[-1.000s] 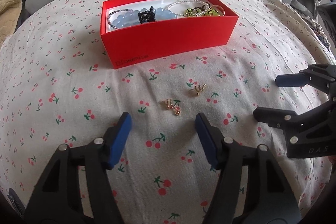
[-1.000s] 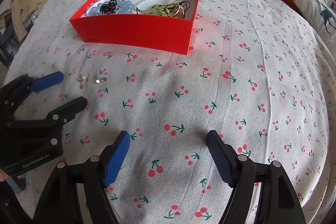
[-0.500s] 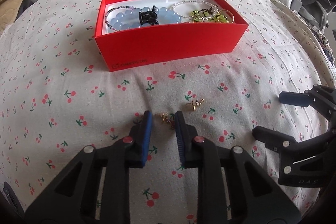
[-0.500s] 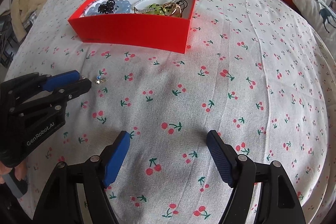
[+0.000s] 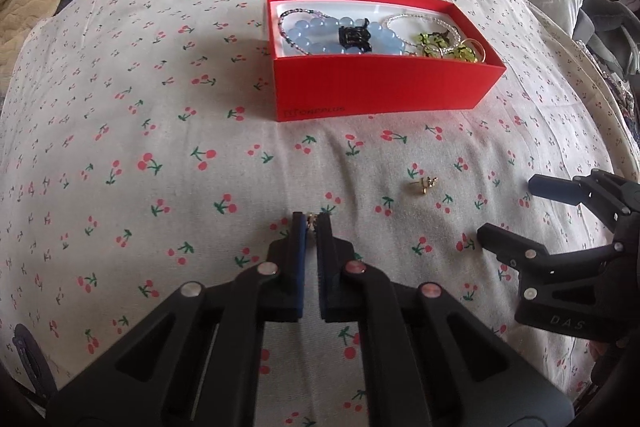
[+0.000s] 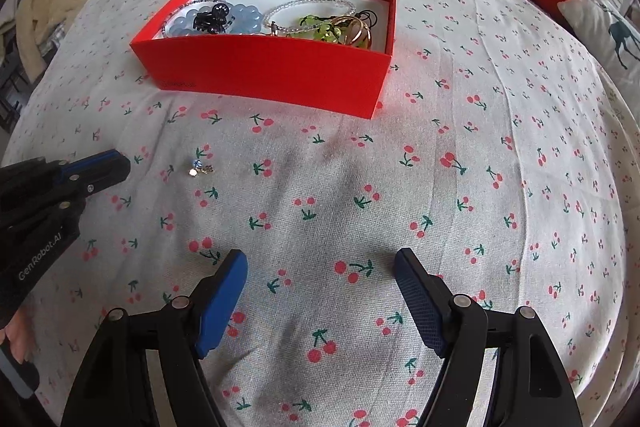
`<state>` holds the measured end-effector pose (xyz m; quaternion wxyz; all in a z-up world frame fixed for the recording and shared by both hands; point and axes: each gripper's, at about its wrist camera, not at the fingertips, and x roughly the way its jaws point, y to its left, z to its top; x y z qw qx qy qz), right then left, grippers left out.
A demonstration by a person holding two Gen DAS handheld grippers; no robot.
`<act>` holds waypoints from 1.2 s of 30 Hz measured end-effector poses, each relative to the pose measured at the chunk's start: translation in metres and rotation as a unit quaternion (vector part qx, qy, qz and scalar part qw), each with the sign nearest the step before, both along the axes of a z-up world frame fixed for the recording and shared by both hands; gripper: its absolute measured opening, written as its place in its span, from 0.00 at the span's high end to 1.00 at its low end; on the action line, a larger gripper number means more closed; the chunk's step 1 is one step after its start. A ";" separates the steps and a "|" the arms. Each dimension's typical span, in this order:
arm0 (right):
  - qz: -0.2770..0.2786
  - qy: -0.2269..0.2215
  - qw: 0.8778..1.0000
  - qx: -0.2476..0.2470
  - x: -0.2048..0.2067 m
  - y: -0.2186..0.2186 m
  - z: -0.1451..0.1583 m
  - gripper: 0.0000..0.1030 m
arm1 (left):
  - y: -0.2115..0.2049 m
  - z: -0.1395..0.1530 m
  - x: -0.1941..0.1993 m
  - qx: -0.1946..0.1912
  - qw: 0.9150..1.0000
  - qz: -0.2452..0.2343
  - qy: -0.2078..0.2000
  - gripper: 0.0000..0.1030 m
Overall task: Organize jewelry
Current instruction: 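Grasp a gold stud earring with the left gripper while the right gripper grasps a small stud earring, then carry both earrings into the red box and open both grippers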
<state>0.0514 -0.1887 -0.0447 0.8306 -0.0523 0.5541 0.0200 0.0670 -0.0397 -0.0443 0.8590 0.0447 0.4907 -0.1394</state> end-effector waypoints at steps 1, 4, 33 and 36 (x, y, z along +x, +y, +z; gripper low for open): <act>0.002 -0.001 1.000 0.000 0.002 0.004 0.000 0.25 | 0.004 0.001 0.000 -0.001 1.000 0.003 0.001 0.94; 0.011 -0.002 1.000 0.005 0.008 0.017 -0.001 0.25 | 0.014 0.002 0.000 -0.002 1.000 0.012 0.004 0.94; -0.001 0.007 0.999 0.050 0.042 0.050 0.001 0.82 | 0.041 0.004 0.000 -0.010 0.999 0.030 0.018 0.94; -0.002 0.010 0.998 0.055 0.042 0.047 0.002 0.88 | 0.041 0.005 0.000 -0.011 0.999 0.031 0.019 0.94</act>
